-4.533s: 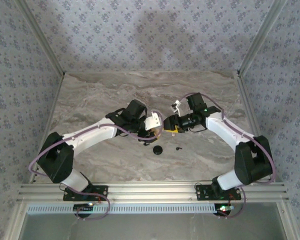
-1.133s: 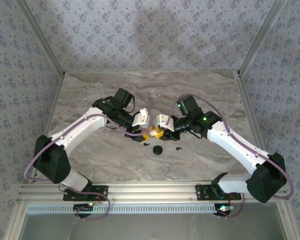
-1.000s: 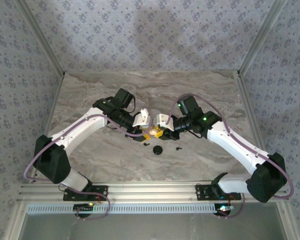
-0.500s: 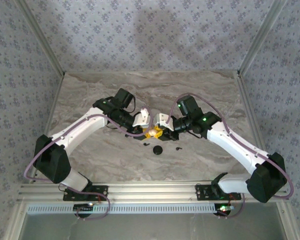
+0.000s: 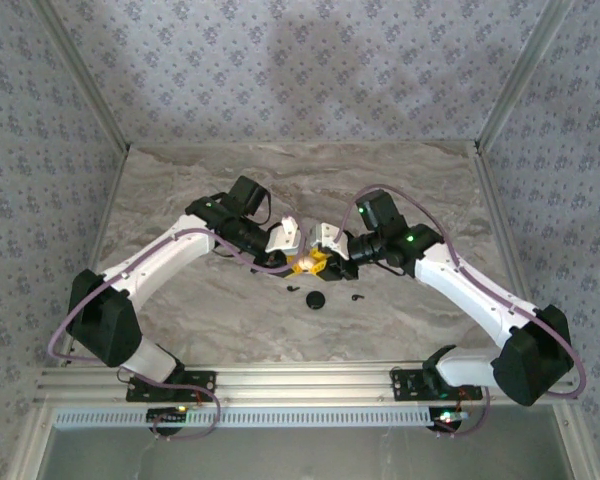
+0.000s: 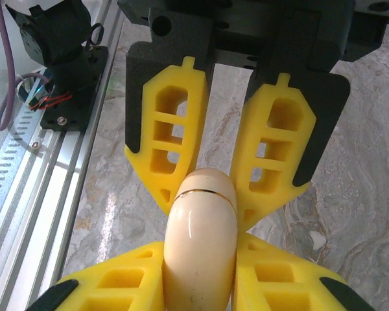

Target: Insert the wireless bluetooth earbuds into the charging case

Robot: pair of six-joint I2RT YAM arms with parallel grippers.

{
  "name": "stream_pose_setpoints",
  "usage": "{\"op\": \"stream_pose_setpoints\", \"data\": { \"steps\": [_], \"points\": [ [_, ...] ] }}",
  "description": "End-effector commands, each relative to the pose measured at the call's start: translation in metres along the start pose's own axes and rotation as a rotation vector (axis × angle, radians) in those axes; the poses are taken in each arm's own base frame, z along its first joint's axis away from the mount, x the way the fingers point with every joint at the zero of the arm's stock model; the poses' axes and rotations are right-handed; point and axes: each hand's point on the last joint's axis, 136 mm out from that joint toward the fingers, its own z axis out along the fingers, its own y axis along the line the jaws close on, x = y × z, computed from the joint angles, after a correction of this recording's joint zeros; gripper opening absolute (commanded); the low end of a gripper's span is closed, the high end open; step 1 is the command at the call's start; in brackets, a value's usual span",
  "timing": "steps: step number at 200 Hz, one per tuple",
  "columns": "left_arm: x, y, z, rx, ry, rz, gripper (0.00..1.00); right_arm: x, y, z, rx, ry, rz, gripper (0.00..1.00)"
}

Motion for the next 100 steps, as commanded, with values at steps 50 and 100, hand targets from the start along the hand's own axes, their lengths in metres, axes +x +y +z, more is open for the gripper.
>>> {"op": "stream_pose_setpoints", "data": {
  "steps": [50,100],
  "points": [
    [-0.0274,-0.0111,-0.0046,0.076,-0.105,-0.011,0.38,0.0043,-0.0154,-0.0034,0.070,0.008,0.007,0.26],
    [-0.0312,-0.0093,-0.0063,0.068,-0.112,-0.025,0.39,0.0092,-0.0178,-0.0011,0.082,0.029,0.025,0.25]
  ]
}}
